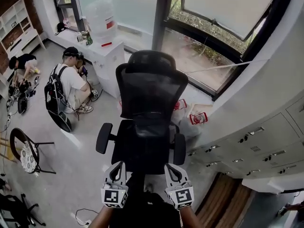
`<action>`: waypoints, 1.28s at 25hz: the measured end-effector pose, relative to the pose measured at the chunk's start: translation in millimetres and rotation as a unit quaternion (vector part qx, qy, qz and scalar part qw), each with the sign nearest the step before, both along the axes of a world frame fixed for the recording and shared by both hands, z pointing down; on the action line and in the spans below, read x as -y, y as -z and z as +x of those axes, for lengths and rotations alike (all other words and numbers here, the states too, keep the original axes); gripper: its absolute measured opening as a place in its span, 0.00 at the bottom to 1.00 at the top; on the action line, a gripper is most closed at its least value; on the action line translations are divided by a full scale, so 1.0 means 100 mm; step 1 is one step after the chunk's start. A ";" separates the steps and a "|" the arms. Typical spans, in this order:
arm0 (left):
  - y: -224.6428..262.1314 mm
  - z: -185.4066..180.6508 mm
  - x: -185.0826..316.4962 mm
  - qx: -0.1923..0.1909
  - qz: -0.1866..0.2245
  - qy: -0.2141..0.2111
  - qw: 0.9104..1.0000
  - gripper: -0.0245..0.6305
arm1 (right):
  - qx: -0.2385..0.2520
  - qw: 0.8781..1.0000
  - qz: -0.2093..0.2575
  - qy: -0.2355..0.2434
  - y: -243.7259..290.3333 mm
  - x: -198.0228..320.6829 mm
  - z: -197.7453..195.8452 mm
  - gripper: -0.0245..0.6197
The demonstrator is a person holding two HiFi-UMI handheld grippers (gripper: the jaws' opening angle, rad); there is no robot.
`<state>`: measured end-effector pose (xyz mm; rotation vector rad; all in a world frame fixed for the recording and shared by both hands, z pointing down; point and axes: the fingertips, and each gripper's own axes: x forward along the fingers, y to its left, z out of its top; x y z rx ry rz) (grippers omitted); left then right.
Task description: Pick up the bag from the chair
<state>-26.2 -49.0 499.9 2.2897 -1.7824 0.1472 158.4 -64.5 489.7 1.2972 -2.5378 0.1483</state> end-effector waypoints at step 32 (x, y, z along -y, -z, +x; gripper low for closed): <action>-2.12 0.07 2.54 0.018 -0.169 -0.096 0.981 0.18 | -0.363 0.897 -0.250 0.041 -3.36 2.89 0.66 0.22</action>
